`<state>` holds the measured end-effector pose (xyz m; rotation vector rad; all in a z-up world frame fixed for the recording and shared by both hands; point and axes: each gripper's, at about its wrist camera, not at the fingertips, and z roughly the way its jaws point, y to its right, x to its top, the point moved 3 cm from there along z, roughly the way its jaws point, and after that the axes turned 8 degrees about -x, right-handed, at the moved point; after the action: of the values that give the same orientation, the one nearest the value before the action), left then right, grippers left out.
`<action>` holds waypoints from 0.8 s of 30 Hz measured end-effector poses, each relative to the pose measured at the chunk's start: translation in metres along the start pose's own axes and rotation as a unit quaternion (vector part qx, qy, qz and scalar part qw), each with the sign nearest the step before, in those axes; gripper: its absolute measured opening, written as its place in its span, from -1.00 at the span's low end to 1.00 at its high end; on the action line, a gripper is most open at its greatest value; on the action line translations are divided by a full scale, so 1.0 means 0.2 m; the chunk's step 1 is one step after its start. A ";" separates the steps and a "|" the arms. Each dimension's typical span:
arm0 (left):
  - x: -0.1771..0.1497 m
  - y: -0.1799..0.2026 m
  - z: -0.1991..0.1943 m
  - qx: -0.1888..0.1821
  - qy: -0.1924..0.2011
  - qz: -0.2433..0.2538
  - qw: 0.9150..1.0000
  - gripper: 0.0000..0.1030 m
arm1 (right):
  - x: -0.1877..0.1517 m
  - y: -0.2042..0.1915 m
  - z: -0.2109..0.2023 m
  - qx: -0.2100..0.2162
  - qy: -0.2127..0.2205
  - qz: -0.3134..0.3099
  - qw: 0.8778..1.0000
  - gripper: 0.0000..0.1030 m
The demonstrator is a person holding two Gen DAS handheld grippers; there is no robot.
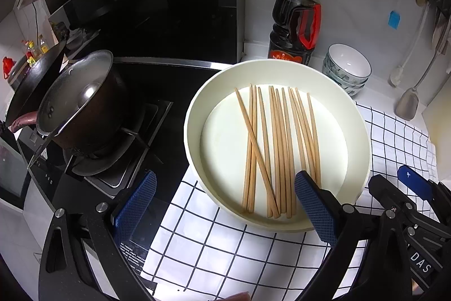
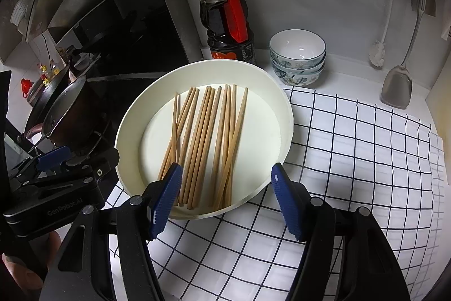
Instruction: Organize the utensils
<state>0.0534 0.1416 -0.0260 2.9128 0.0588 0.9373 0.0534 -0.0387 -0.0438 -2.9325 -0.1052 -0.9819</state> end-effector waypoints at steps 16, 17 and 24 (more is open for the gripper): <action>0.00 -0.01 0.01 0.002 -0.007 -0.001 1.000 0.88 | 0.00 0.00 0.01 -0.003 -0.003 -0.002 1.000 0.23; 0.00 0.00 0.01 0.002 -0.007 0.000 1.000 0.88 | 0.00 0.00 0.01 -0.003 -0.003 -0.002 1.000 0.23; 0.00 0.01 0.02 0.002 -0.010 0.000 1.000 0.88 | 0.00 0.00 0.01 -0.003 -0.003 -0.003 1.000 0.23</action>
<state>0.0559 0.1401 -0.0280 2.9257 0.0581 0.9086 0.0543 -0.0388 -0.0448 -2.9428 -0.1124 -0.9758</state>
